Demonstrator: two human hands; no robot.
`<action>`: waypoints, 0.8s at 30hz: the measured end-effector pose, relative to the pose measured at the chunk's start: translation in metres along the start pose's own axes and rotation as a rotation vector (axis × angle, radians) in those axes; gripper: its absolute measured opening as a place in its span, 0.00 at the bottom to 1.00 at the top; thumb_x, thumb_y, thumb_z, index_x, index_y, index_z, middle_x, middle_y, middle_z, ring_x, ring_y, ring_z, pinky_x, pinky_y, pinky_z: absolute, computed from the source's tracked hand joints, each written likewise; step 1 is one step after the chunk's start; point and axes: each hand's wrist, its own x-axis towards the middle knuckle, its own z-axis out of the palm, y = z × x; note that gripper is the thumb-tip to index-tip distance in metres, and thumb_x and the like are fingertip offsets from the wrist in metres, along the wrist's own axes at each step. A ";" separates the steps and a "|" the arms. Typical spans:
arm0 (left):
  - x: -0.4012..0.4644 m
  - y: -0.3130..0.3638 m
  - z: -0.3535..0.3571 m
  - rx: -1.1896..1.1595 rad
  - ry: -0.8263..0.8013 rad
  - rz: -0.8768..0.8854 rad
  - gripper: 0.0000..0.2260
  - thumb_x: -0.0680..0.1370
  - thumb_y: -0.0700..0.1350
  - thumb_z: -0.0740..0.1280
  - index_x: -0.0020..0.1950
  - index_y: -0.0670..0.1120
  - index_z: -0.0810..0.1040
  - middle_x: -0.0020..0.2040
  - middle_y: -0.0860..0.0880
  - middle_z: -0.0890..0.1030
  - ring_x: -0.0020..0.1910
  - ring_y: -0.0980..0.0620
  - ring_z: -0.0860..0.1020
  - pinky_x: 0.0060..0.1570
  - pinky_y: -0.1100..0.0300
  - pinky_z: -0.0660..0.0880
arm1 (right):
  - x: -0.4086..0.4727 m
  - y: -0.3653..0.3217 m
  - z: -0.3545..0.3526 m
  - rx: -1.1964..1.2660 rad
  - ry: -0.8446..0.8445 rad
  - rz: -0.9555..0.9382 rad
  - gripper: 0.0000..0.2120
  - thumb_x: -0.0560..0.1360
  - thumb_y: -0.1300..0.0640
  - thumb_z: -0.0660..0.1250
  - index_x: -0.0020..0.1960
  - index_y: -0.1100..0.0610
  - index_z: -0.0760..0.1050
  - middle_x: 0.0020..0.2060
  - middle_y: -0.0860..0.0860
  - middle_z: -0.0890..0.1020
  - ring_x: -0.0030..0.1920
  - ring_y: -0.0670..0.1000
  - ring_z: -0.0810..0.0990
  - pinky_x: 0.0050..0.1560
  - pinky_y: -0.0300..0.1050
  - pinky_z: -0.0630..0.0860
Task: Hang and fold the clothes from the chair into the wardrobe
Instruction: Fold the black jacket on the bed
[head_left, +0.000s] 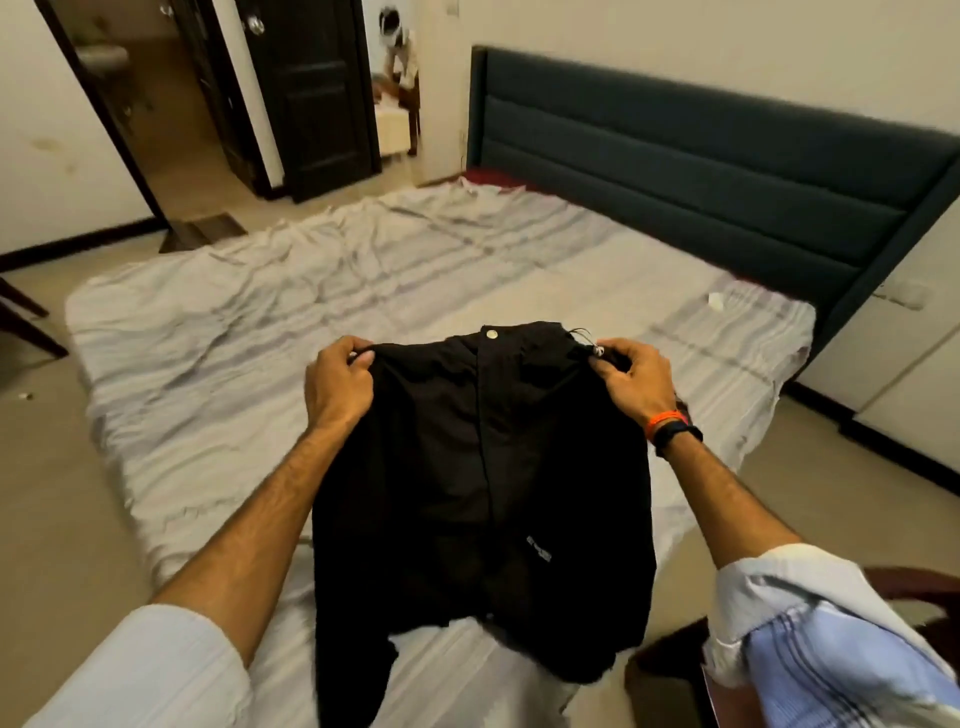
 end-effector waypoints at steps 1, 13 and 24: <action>-0.003 -0.013 0.010 0.012 -0.032 -0.034 0.07 0.81 0.42 0.65 0.55 0.45 0.81 0.55 0.44 0.83 0.56 0.44 0.79 0.50 0.60 0.69 | -0.006 0.013 0.010 -0.011 -0.035 0.038 0.11 0.74 0.60 0.73 0.56 0.60 0.83 0.51 0.55 0.86 0.52 0.51 0.82 0.60 0.45 0.76; 0.006 -0.117 0.120 0.134 -0.238 -0.300 0.08 0.80 0.36 0.63 0.55 0.45 0.79 0.54 0.43 0.82 0.56 0.43 0.79 0.53 0.61 0.69 | 0.018 0.126 0.109 -0.073 -0.289 0.323 0.13 0.77 0.62 0.69 0.61 0.60 0.80 0.57 0.55 0.83 0.61 0.54 0.79 0.60 0.36 0.68; 0.203 -0.079 0.208 0.141 -0.015 -0.096 0.08 0.80 0.39 0.63 0.57 0.45 0.79 0.51 0.52 0.80 0.52 0.53 0.77 0.54 0.63 0.69 | 0.219 0.142 0.173 -0.019 -0.005 0.157 0.14 0.77 0.58 0.68 0.63 0.59 0.77 0.57 0.53 0.81 0.59 0.52 0.77 0.64 0.50 0.73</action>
